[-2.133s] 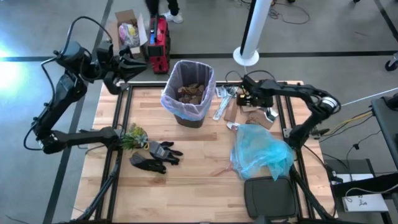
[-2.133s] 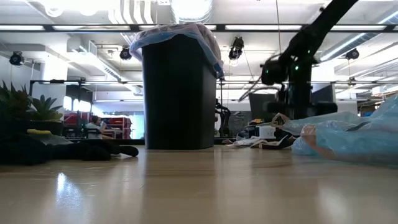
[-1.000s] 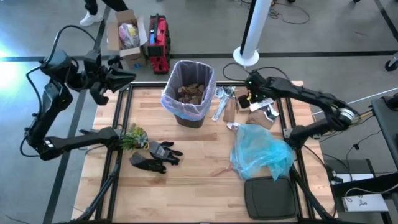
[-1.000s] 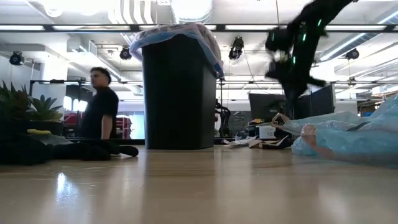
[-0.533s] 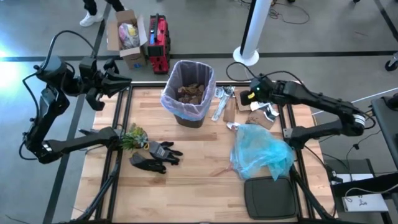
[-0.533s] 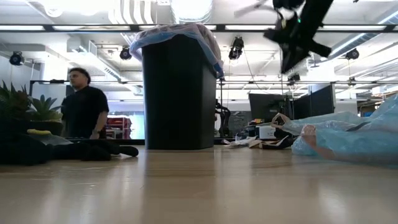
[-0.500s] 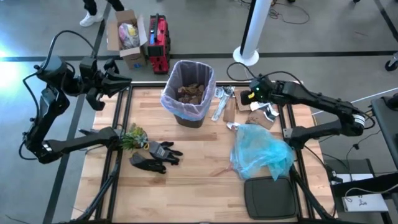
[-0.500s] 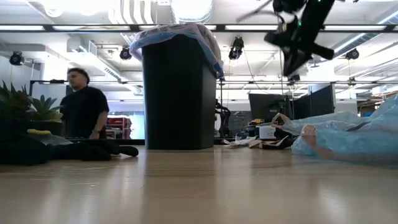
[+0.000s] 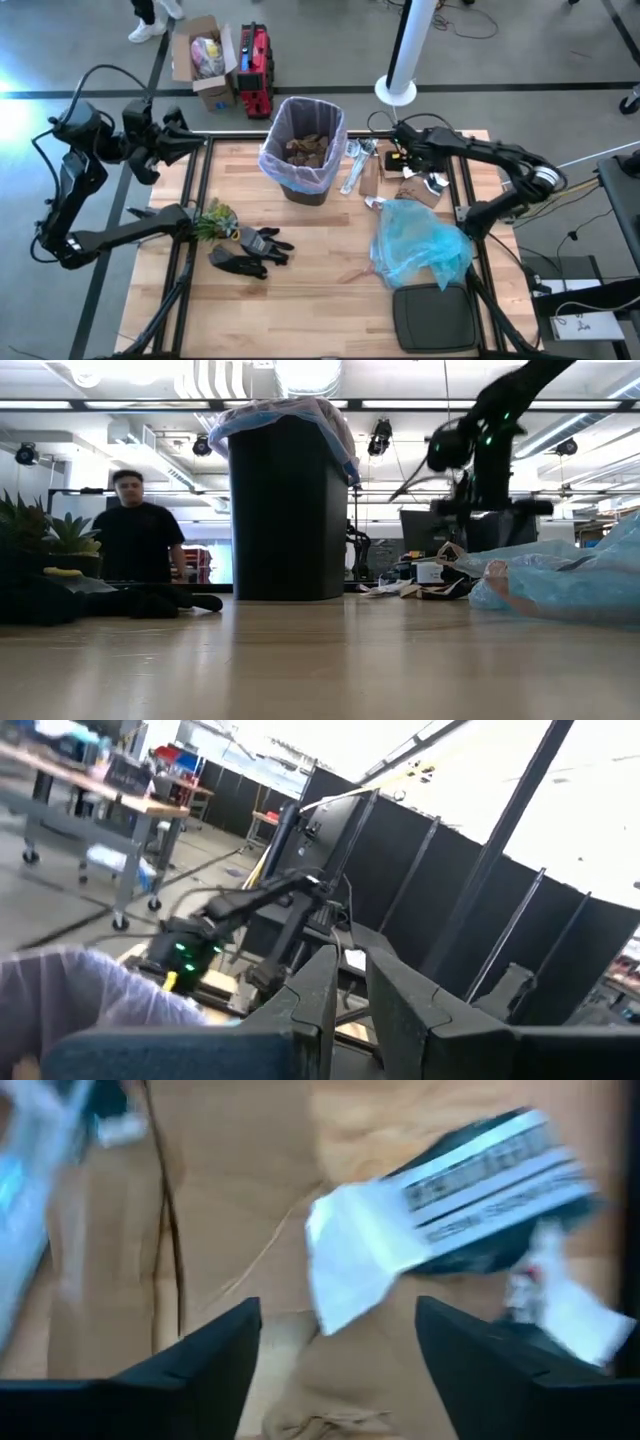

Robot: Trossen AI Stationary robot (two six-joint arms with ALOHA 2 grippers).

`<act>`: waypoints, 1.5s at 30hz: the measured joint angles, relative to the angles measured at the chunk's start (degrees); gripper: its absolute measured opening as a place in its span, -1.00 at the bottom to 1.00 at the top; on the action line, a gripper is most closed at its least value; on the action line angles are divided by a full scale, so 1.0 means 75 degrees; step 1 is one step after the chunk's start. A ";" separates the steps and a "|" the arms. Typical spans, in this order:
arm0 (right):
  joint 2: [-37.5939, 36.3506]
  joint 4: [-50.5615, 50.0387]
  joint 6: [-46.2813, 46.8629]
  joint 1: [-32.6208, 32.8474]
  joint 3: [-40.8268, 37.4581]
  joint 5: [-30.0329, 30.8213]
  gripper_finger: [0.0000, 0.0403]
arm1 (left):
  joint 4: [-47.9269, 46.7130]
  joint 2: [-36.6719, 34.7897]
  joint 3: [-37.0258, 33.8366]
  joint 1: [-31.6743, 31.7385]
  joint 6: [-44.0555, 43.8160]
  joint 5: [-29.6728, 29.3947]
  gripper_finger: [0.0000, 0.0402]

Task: Place trash/remove bag and relplace
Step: Put the white paper into the trash bin

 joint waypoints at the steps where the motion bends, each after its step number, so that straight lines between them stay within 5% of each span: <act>1: 0.0198 0.0077 -0.0163 -0.0083 0.0042 -0.0222 0.34 | -0.0008 -0.0056 -0.0128 0.0000 -0.0090 -0.0002 -0.79; 7: 0.1168 0.0381 -0.0478 -0.0487 0.0329 -0.0485 0.43 | 0.0195 -0.0340 -0.0881 0.0000 -0.0622 -0.0072 -0.79; 12: 0.1760 0.0387 -0.0476 -0.0754 0.0351 -0.0482 0.29 | 0.1092 -0.0474 -0.1437 0.0000 -0.1249 -0.0075 -0.79; 26: 0.1322 0.0376 -0.1884 -0.0396 0.0337 0.0079 -0.96 | 0.3117 -0.0290 -0.2140 0.0000 -0.1519 -0.0294 -0.79; 31: 0.0459 0.0271 -0.2229 -0.0245 0.0447 0.0283 -0.92 | 0.3105 -0.0065 -0.2197 0.0000 -0.1764 -0.1349 -0.79; 35: -0.0422 0.0237 -0.2413 0.0086 0.0709 0.0501 -0.99 | 0.3068 0.0270 -0.2196 0.0001 -0.1878 -0.1386 -0.79; 39: -0.1267 0.0915 -0.2733 0.0641 0.1153 0.0666 -0.98 | 0.3071 0.0605 -0.2196 0.0000 -0.1861 -0.0757 -0.79; 45: -0.1923 0.3777 -0.3269 0.1778 0.1812 0.0647 -0.99 | 0.3205 0.1031 -0.2125 -0.0003 -0.1072 0.0877 -0.79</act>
